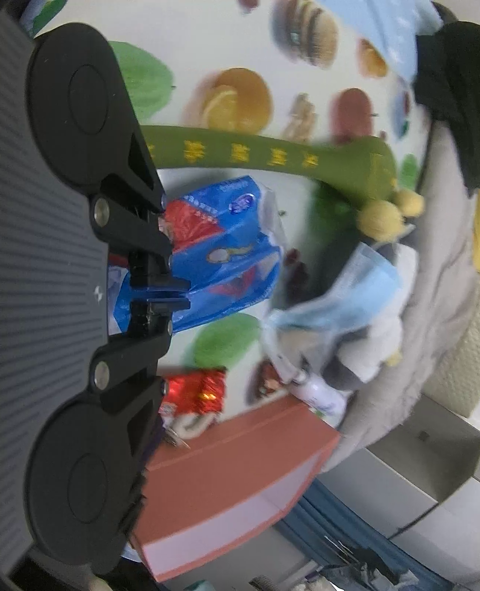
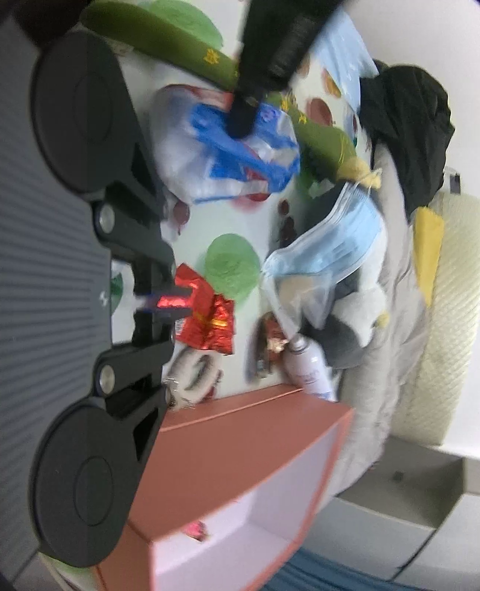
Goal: Organize soft objects
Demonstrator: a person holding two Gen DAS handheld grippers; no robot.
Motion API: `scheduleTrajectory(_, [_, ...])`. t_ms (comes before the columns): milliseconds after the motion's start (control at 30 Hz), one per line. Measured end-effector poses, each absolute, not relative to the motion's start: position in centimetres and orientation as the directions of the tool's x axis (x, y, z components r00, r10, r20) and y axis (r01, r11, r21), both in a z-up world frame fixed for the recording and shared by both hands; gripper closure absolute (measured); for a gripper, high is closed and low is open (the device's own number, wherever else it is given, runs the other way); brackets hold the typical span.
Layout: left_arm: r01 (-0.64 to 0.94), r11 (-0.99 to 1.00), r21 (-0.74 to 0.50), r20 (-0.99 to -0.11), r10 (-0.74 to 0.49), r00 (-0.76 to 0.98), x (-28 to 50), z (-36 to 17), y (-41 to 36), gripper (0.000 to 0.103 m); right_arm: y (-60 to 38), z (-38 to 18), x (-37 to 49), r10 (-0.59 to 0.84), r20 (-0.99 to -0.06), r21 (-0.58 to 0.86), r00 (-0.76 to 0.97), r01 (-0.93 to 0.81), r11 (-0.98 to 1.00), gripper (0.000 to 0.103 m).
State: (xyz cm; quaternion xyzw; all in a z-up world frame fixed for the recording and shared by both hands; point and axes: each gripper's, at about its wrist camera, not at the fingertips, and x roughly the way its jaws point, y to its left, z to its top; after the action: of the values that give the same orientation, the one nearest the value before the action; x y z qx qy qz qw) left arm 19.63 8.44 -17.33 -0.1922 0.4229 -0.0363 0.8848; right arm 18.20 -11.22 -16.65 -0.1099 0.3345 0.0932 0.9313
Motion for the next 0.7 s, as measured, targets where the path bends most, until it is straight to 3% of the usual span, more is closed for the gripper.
scheduleTrajectory(67, [-0.108,0.925,-0.364,-0.741,-0.218,0.635,19.4,-17.8,8.6,0.099,-11.7,-17.1,18.7,0.103,-0.655,-0.103,0.748,-0.223,0.969,0.039])
scheduleTrajectory(133, [-0.124,0.931,-0.343,-0.748,-0.19,0.636,19.4,-17.8,8.6,0.098,-12.1,-17.3,18.7,0.123,-0.651,-0.064,0.749,-0.215,0.975,0.039])
scheduleTrajectory(200, [-0.127,0.928,-0.349,-0.74,-0.191,0.645,19.1,-17.8,8.5,0.091,-12.4,-17.7,19.4,0.127,-0.666,-0.029,0.735,-0.196,0.98,0.039])
scheduleTrajectory(267, [-0.14,0.925,-0.353,-0.74,-0.185,0.646,19.3,-17.8,8.4,0.071,-12.8,-18.2,20.2,0.138,-0.678,0.023,0.722,-0.166,0.986,0.039])
scheduleTrajectory(333, [-0.165,0.924,-0.346,-0.741,-0.161,0.652,19.1,-17.8,8.2,0.062,-13.0,-18.6,20.9,0.132,-0.687,0.042,0.715,-0.141,0.989,0.039])
scheduleTrajectory(533, [-0.201,0.913,-0.356,-0.732,-0.138,0.667,18.6,-17.8,8.2,0.059,-12.4,-18.9,22.2,0.126,-0.686,0.042,0.716,-0.133,0.99,0.038])
scheduleTrajectory(600, [-0.225,0.908,-0.352,-0.728,-0.115,0.676,18.4,-17.8,8.5,0.059,-12.1,-18.9,22.6,0.1,-0.689,0.026,0.717,-0.114,0.993,0.03])
scheduleTrajectory(700, [-0.226,0.903,-0.365,-0.717,-0.118,0.687,18.6,-17.5,8.7,0.059,-12.0,-18.8,23.2,0.117,-0.682,0.054,0.722,-0.109,0.993,0.028])
